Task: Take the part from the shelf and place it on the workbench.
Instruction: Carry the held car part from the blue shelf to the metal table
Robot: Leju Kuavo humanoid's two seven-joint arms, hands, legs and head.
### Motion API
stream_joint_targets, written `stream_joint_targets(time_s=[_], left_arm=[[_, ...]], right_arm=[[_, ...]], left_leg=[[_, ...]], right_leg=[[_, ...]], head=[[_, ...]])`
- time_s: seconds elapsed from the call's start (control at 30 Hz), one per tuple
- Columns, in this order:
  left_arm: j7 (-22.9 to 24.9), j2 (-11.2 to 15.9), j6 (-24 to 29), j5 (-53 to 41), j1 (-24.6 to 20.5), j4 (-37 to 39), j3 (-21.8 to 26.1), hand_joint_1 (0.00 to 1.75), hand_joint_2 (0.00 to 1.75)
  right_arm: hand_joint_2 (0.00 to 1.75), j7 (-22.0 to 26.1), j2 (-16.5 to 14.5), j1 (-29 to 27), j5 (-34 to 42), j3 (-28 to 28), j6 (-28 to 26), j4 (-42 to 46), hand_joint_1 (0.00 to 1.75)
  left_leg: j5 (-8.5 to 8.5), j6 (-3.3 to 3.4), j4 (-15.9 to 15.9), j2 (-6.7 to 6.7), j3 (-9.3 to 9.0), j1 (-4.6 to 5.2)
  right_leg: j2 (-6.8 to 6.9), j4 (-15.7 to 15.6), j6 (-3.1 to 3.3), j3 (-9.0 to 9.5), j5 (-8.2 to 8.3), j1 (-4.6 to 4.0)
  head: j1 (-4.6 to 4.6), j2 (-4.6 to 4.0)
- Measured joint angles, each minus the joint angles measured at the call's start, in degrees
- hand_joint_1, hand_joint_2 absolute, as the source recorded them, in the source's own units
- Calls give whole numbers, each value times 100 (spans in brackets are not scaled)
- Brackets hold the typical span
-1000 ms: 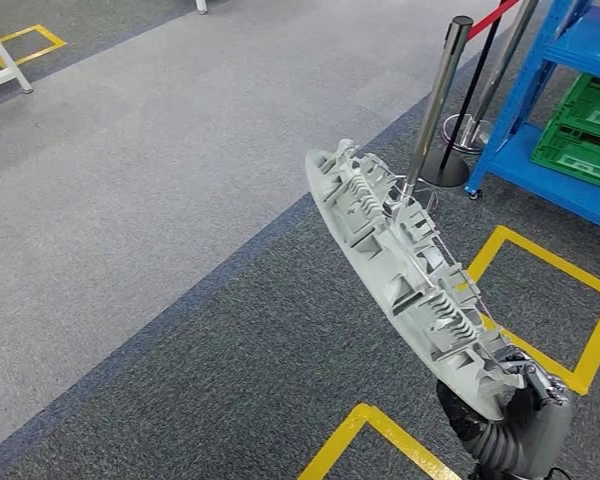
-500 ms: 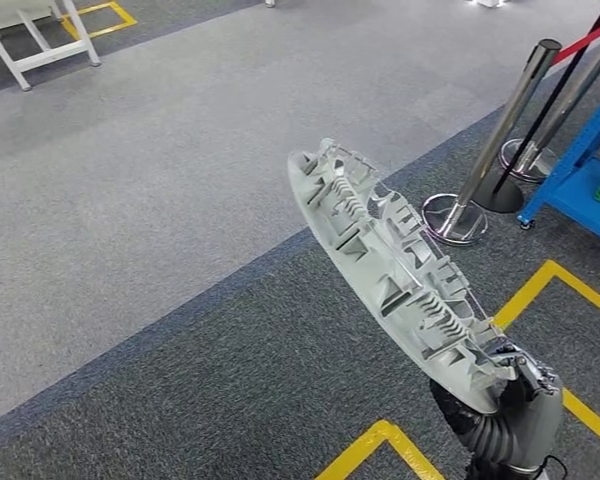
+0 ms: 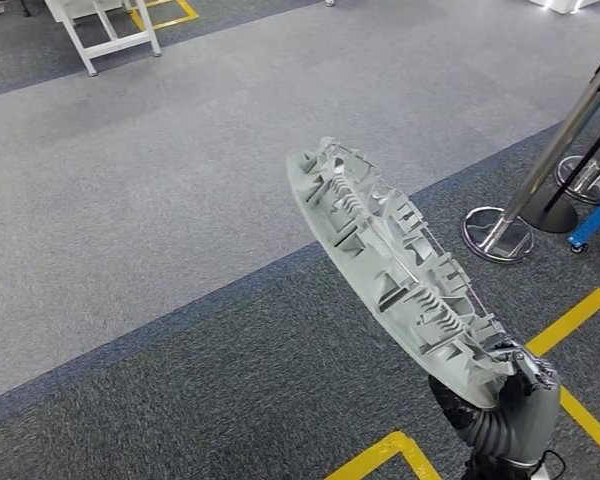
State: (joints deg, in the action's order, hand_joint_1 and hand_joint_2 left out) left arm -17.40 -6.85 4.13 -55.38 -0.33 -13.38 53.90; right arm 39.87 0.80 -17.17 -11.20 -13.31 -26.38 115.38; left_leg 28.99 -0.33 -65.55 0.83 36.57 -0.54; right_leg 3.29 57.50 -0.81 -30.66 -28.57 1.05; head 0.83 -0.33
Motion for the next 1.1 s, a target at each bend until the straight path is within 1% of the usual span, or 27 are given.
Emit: stream_joint_targets(time_s=[0.07,0.1,0.17,0.23,0.27,0.3,0.33,0.37,0.4,0.43,0.47,0.5,0.53,0.57,0.6,0.67,0.7,0.77,0.8,0.83,0.87,0.9,0.93,0.97,1.0,1.03,1.1], left_arm=[[-11,-5,1,-3,-11,1,-10,0,175],[-13,-9,1,-4,-13,1,-16,0,175],[-14,-17,2,-14,-2,3,-24,0,175],[-13,-29,3,-24,11,5,-28,0,175],[-15,-35,3,-28,6,6,-29,0,175],[-21,-40,4,-32,-1,7,-31,0,175],[-35,-43,4,-35,-12,7,-31,0,175],[-56,-48,4,-41,-20,7,-31,0,175],[-82,-50,4,-47,-24,7,-30,0,175],[-104,-51,5,-56,-25,7,-29,0,175],[-121,-52,8,-68,-26,7,-29,0,175],[-132,-51,12,-78,-28,7,-29,0,175],[-139,-50,18,-84,-34,7,-29,0,175],[-145,-47,24,-87,-36,7,-29,0,175],[-151,-44,26,-87,-34,7,-29,0,175],[-158,-41,29,-89,-15,8,-29,0,175],[-160,-39,34,-90,-4,8,-29,0,175],[-149,-37,47,-96,1,10,-27,0,175],[-137,-38,52,-99,-3,10,-26,0,175],[-123,-41,55,-102,-10,11,-23,0,175],[-111,-43,57,-104,-13,11,-21,0,175],[-104,-43,58,-106,-10,11,-17,0,175],[-101,-42,60,-107,-3,11,-9,0,175],[-98,-40,61,-109,5,11,2,0,175],[-98,-37,61,-112,11,11,14,0,175],[-99,-36,61,-116,9,11,26,0,175],[-104,-34,61,-132,-8,11,39,0,175]], right_arm=[[175,1,-15,7,-33,3,7,-6,175],[175,1,-19,10,-50,4,15,-8,175],[175,2,-21,15,-83,3,46,-17,175],[175,0,-24,22,-106,2,80,-33,175],[175,1,-25,28,-117,1,96,-42,175],[175,3,-25,35,-127,0,115,-54,175],[175,4,-26,40,-138,-2,139,-68,175],[175,3,-26,43,-147,-3,167,-88,175],[175,2,-27,47,-153,-3,196,-111,175],[175,0,-29,52,-157,-3,222,-133,175],[175,0,-31,60,-160,-3,242,-149,175],[175,1,-32,75,-162,-3,253,-160,175],[175,2,-33,90,-165,-4,263,-166,175],[175,2,-38,105,-166,-5,272,-171,175],[175,2,-43,116,-167,-5,277,-175,175],[175,-1,-59,128,-167,-3,288,-185,175],[175,-2,-67,137,-166,-2,294,-187,175],[175,-1,-91,158,-161,-4,304,-191,175],[175,0,-103,171,-159,-5,309,-193,175],[175,0,-112,180,-158,-5,312,-198,175],[175,0,-115,189,-157,-6,316,-208,175],[175,0,-117,196,-157,-8,322,-221,175],[175,0,-120,203,-157,-11,329,-235,175],[175,0,-122,210,-156,-14,339,-248,175],[175,0,-125,218,-155,-19,350,-260,175],[175,0,-127,229,-153,-22,364,-271,175],[175,0,-131,261,-150,-28,392,-295,175]], left_leg=[[-169,59,616,141,-309,35],[-156,91,702,162,-341,56],[-175,162,722,63,-324,63],[-202,232,762,-22,-338,46],[-214,265,779,-61,-349,35],[-216,285,780,-98,-348,38],[-216,301,777,-144,-344,45],[-214,311,774,-197,-342,55],[-212,314,769,-256,-343,63],[-210,316,762,-321,-347,69],[-205,312,753,-389,-355,70],[-198,301,742,-454,-358,67],[-187,284,717,-517,-347,72],[-185,256,700,-575,-325,69],[-190,226,690,-628,-297,63],[-212,162,693,-735,-251,41],[-194,135,666,-702,-235,39],[-2,80,343,-461,-89,45],[166,55,11,-300,65,44],[341,31,-380,-209,256,36],[464,15,-721,-173,429,25],[492,5,-910,-160,526,17],[409,4,-876,-153,513,12],[234,12,-626,-134,387,12],[22,30,-220,-73,181,17],[-116,55,172,24,-22,42],[-215,124,630,167,-239,91]], right_leg=[[91,4,-59,21,-26,-23],[128,1,-91,28,-33,-34],[188,-17,-160,46,-45,-32],[53,122,-215,-16,-175,-13],[-70,364,-228,-132,-325,-5],[-200,725,-229,-304,-512,-1],[-272,1146,-224,-510,-691,-1],[-305,1494,-221,-693,-797,-4],[-318,1656,-214,-795,-786,-7],[-329,1582,-203,-787,-658,-9],[-365,1267,-189,-661,-433,-8],[-467,854,-176,-481,-224,0],[-593,467,-168,-309,-83,13],[-697,208,-163,-180,-13,19],[-763,96,-156,-119,-19,19],[-693,70,-121,-88,-22,4],[-631,48,-91,-73,-13,7],[-487,-2,-21,-31,-1,16],[-408,-9,6,-14,-6,7],[-332,-10,26,-7,-16,-3],[-256,-8,37,-3,-26,-12],[-184,-6,41,5,-37,-19],[-118,-4,40,16,-50,-23],[-59,-3,34,35,-65,-26],[-2,-2,20,61,-84,-28],[51,1,0,82,-107,-41],[143,4,-52,104,-142,-68]], head=[[-6,0],[-10,0],[-12,0],[-33,0],[-55,0],[-78,0],[-93,0],[-102,0],[-103,0],[-104,0],[-104,0],[-105,0],[-106,0],[-106,0],[-107,0],[-105,0],[-102,0],[-58,0],[-36,0],[-18,0],[-15,0],[-14,0],[-14,0],[-13,0],[-13,0],[-13,0],[-16,0]])
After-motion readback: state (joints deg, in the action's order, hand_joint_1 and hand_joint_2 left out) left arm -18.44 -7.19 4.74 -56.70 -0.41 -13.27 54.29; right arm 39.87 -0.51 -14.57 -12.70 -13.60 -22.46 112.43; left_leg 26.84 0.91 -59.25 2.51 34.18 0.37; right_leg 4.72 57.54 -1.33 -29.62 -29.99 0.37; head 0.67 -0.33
